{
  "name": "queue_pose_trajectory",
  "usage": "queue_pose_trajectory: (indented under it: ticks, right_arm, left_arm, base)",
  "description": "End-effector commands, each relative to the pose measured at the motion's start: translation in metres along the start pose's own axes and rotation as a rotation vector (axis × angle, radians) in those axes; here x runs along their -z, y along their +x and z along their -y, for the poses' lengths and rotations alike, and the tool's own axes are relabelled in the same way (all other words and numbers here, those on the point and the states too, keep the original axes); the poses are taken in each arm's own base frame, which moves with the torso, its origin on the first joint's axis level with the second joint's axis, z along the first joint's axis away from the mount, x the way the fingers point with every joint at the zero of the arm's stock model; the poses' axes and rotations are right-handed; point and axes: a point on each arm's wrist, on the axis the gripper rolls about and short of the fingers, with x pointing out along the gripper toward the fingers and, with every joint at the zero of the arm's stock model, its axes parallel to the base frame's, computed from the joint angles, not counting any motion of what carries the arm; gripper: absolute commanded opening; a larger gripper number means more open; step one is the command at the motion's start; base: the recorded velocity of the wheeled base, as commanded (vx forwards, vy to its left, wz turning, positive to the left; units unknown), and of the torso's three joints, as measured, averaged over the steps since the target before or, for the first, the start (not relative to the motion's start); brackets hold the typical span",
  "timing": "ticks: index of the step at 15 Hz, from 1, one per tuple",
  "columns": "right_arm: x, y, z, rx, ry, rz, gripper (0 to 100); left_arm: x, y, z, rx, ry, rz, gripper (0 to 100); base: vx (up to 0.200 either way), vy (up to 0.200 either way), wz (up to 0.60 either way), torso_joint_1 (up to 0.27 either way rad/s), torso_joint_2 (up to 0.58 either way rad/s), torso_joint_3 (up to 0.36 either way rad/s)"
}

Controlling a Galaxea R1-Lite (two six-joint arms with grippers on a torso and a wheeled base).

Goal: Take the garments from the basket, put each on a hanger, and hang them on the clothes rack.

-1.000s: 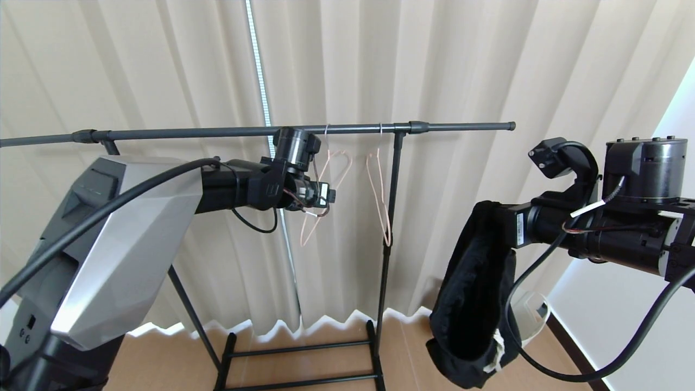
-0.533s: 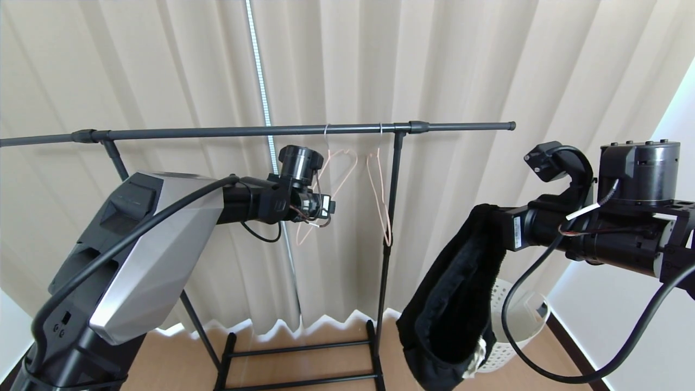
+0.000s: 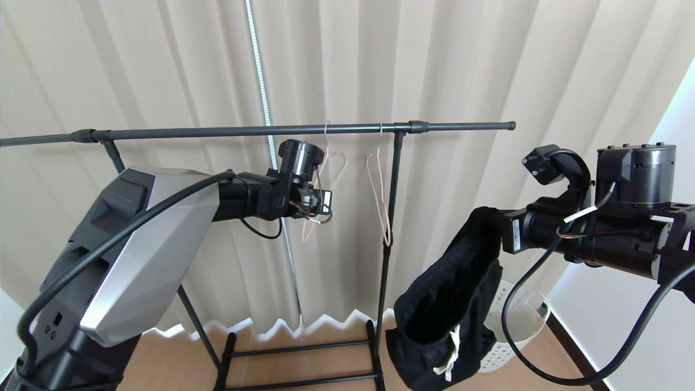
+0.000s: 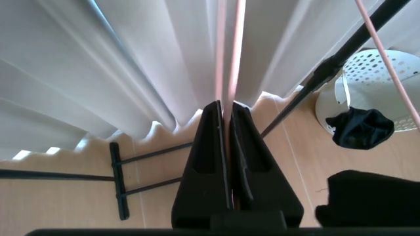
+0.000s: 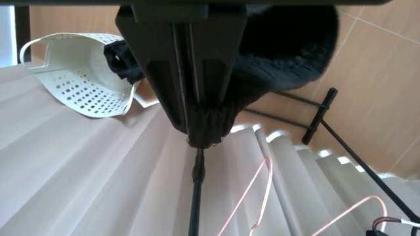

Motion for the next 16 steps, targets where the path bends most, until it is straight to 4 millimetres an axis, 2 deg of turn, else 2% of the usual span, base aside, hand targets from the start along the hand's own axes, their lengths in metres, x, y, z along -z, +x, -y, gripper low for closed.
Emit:
queue_pose_trajectory:
  ticks: [1,3,7,12,16]
  right_arm:
    - [-0.001,-0.002,0.0,-0.001,0.0,0.007,0]
    - [-0.002,-0.003,0.0,-0.001,-0.001,0.013,0]
    - [-0.004,-0.006,0.0,-0.001,-0.001,0.02,0]
    - [-0.004,-0.009,-0.002,-0.004,-0.002,0.025,0]
    - [-0.004,-0.012,-0.004,-0.009,-0.007,0.029,0]
  left_arm:
    - [-0.012,-0.014,0.0,0.007,-0.007,0.032,0]
    - [-0.026,-0.032,-0.002,0.009,-0.015,0.068,0]
    - [-0.023,-0.063,-0.003,0.02,0.003,0.038,0]
    - [-0.006,-0.132,-0.013,0.039,0.028,-0.01,0]
    - [0.034,-0.188,-0.022,0.073,0.045,0.015,0]
  base:
    - [0.0,0.0,0.0,0.0,0.0,0.0]
    - [0.0,0.0,0.0,0.0,0.0,0.0]
    - [0.0,0.0,0.0,0.0,0.0,0.0]
    - [0.0,0.0,0.0,0.0,0.0,0.0]
    - [0.0,0.0,0.0,0.0,0.0,0.0]
